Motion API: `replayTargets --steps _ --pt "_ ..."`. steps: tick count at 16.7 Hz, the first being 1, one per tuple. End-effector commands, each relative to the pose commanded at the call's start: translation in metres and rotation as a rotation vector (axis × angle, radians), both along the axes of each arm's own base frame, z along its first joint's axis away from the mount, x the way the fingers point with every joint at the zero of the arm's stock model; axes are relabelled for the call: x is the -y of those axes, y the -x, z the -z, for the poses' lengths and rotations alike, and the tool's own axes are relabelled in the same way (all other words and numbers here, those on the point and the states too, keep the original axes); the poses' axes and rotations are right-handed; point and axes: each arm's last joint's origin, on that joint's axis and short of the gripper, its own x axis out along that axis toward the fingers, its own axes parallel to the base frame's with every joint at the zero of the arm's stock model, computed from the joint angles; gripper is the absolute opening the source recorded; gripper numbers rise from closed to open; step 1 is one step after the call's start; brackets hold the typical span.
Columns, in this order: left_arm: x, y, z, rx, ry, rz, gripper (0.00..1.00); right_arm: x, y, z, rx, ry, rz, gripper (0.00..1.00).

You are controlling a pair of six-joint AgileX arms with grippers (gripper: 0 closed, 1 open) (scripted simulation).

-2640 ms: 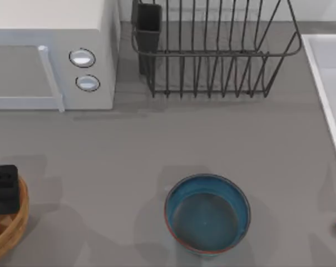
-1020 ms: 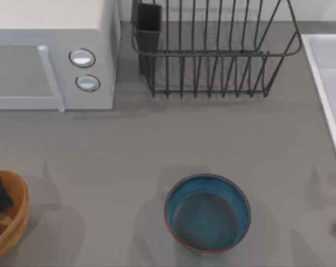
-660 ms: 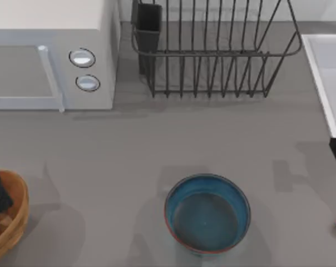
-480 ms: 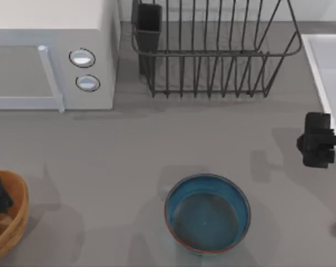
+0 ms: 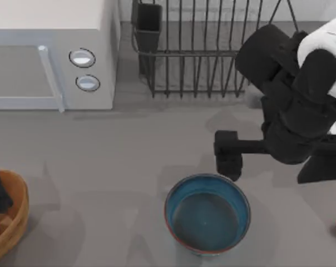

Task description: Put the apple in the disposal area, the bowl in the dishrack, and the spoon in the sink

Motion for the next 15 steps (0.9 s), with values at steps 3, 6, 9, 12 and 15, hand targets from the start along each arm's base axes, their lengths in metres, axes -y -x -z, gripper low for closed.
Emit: replayTargets --steps 3,6,9,12,15 --pt "0.000 0.000 0.000 0.000 0.000 0.000 1.00 -0.017 -0.002 0.008 -0.072 0.053 0.000 1.00" --pt "0.000 0.000 0.000 0.000 0.000 0.000 1.00 -0.018 -0.002 0.009 -0.078 0.058 0.000 1.00" --pt "0.000 0.000 0.000 0.000 0.000 0.000 1.00 -0.017 -0.003 0.010 -0.077 0.057 0.003 1.00" --pt "0.000 0.000 0.000 0.000 0.000 0.000 1.00 -0.018 -0.004 0.030 -0.081 0.061 0.000 1.00" --pt "0.000 0.000 0.000 0.000 0.000 0.000 1.00 -0.020 -0.006 0.066 -0.074 0.054 0.000 1.00"
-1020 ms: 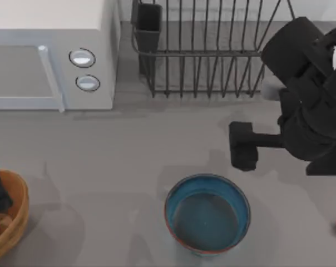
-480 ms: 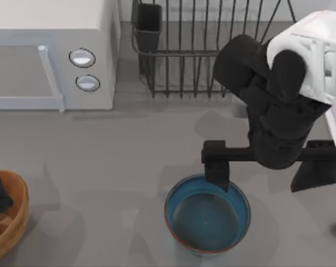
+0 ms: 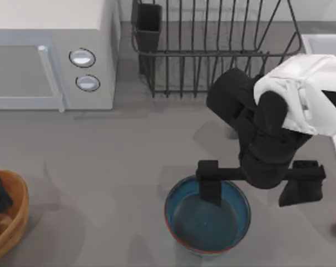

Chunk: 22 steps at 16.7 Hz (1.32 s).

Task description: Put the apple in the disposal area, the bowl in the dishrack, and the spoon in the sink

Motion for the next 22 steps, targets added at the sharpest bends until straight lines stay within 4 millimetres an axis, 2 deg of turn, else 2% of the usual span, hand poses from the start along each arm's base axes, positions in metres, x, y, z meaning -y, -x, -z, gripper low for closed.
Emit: replayTargets --steps 4,9,22 --pt "0.000 0.000 0.000 0.000 0.000 0.000 1.00 0.002 0.003 0.039 -0.002 0.002 0.000 1.00" --pt "0.000 0.000 0.000 0.000 0.000 0.000 1.00 0.002 0.004 0.044 -0.004 0.004 0.000 1.00" --pt "0.000 0.000 0.000 0.000 0.000 0.000 1.00 0.002 0.004 0.044 -0.004 0.004 0.000 0.02"
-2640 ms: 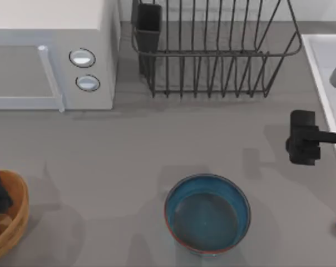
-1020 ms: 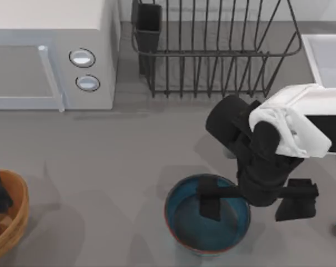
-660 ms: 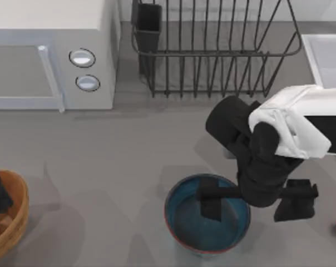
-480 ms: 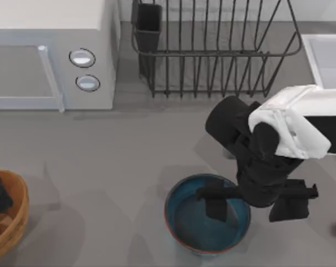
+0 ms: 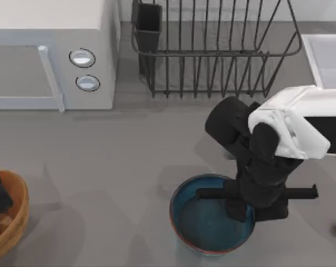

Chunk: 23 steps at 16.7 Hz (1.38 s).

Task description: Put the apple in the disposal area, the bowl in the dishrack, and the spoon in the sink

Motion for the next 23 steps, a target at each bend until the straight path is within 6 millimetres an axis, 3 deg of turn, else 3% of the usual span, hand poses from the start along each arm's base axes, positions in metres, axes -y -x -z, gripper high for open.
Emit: replayTargets --steps 11,20,23 --pt "0.000 0.000 0.000 0.000 0.000 0.000 1.00 -0.001 -0.001 -0.005 0.004 -0.003 0.001 0.00" --pt "0.000 0.000 0.000 0.000 0.000 0.000 1.00 0.000 -0.001 -0.095 -0.004 0.004 0.002 0.00" --pt "0.000 0.000 0.000 0.000 0.000 0.000 1.00 0.000 0.000 -0.101 0.001 -0.001 0.001 0.00"
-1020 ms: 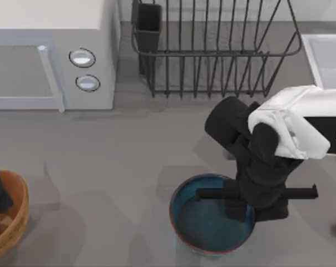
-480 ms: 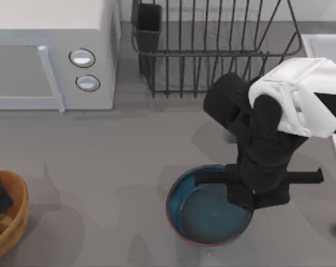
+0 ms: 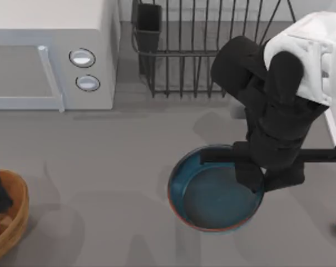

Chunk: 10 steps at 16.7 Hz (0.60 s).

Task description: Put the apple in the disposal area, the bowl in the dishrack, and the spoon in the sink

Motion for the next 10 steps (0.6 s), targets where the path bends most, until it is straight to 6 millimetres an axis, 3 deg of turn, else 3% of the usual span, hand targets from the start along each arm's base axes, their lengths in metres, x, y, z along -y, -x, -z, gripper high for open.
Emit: replayTargets --steps 5,10 --pt "0.000 0.000 0.000 0.000 0.000 0.000 1.00 -0.006 0.000 -0.002 0.053 -0.003 -0.038 0.00" --pt "0.000 0.000 0.000 0.000 0.000 0.000 1.00 -0.035 0.000 -0.034 0.463 -0.021 -0.219 0.00"
